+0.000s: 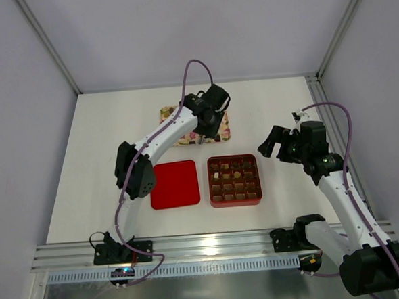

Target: Pack the chocolate

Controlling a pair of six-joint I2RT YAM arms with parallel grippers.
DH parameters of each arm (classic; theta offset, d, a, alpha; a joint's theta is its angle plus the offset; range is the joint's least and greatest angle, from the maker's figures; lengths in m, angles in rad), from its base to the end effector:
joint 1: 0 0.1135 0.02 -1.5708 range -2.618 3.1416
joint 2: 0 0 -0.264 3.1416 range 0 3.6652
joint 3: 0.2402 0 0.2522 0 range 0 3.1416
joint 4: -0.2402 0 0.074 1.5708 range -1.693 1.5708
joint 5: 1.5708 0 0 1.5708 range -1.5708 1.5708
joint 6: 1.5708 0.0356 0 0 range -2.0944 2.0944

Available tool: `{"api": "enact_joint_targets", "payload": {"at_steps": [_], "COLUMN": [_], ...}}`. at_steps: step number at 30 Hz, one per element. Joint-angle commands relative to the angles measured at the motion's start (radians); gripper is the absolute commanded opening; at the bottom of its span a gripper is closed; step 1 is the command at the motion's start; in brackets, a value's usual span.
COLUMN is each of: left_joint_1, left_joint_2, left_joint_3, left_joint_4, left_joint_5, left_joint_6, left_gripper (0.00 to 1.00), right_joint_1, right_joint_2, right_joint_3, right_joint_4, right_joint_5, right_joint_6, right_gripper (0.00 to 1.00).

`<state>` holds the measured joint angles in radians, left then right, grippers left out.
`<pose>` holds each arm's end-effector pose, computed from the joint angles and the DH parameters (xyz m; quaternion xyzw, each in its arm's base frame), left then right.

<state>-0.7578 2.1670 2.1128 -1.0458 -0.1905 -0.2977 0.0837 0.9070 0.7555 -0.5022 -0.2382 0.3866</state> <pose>0.3428 -0.3151 0.2815 0.1991 0.9476 -0.0370 0.2472 0.1934 0.0247 0.2777 0.0823 0.8881 0.2060 0.4026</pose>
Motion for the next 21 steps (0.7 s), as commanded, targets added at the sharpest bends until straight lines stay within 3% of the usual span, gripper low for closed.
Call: {"api": "enact_joint_targets", "payload": {"at_steps": [1,21], "left_joint_1": [-0.002,-0.003], "left_joint_2": [0.008,0.01], "left_joint_3": [0.039,0.033], "left_joint_4": [-0.002,-0.052], "left_joint_5": [-0.006,-0.017], "left_joint_6": [0.022,0.012], "left_gripper": [0.41,0.37], "right_joint_1": [0.001,0.001], "right_joint_2": [-0.02,-0.017], "right_joint_3": [0.027,0.024], "right_joint_4": [0.014,0.019], "right_joint_5": [0.005,0.005], "right_joint_6": [-0.015,-0.014], "right_gripper": [1.0,1.0]}}
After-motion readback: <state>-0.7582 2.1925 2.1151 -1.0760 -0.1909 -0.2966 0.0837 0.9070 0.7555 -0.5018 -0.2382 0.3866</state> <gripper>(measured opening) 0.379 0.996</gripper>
